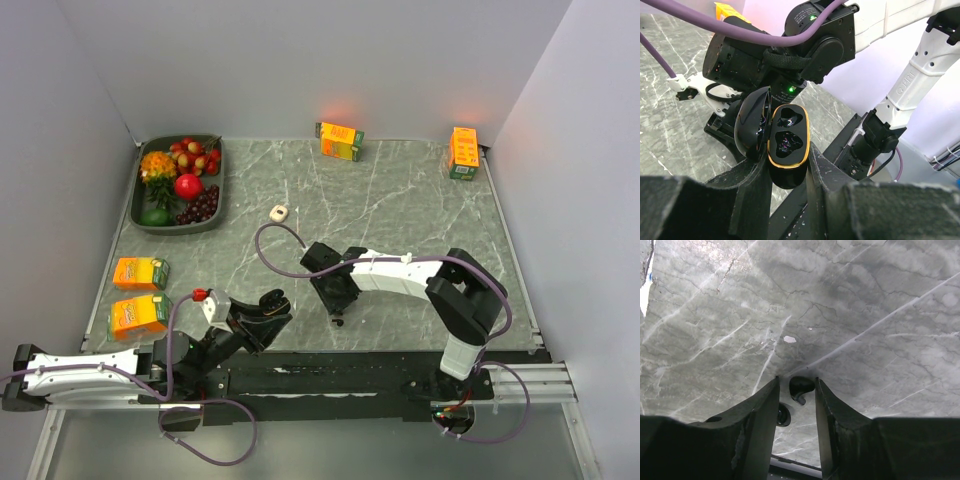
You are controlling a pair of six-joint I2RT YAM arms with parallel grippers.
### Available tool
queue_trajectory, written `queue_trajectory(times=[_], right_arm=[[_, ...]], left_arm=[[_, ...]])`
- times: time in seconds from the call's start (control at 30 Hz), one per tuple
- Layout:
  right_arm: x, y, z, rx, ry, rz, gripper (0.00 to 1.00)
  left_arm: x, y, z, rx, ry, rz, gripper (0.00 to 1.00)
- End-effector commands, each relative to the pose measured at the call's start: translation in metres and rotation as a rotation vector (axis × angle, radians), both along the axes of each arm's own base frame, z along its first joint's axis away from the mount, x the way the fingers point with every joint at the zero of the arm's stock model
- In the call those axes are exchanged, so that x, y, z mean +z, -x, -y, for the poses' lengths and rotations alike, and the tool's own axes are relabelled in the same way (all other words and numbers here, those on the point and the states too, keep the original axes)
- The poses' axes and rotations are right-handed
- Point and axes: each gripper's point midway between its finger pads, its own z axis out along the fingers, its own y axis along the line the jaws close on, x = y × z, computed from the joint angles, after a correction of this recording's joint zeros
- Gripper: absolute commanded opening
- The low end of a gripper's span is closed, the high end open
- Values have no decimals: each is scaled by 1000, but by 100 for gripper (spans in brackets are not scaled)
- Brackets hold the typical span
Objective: Insert the wireless bluetooth earbuds into the charging case
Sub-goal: Pick up the earbud from the center of the board.
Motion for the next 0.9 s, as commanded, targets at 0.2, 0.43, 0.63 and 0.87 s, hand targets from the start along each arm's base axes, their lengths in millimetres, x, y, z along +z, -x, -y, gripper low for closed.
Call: queue_trajectory(times=[0.2,0.43,0.63,0.87], right_arm=[[1,-9,-6,-20,-15,18,47],[2,-12,-9,-19,-17,25,49],[2,-17,-9,-23,-14,28,49],[5,-23,-11,-37,-21,45,50]], left_arm=[[9,0,-2,3,46,-7,1],[8,0,-2,5,45,-8,1],[8,0,-3,5,45,-8,1],[7,-1,-4,8,49,-10,1]])
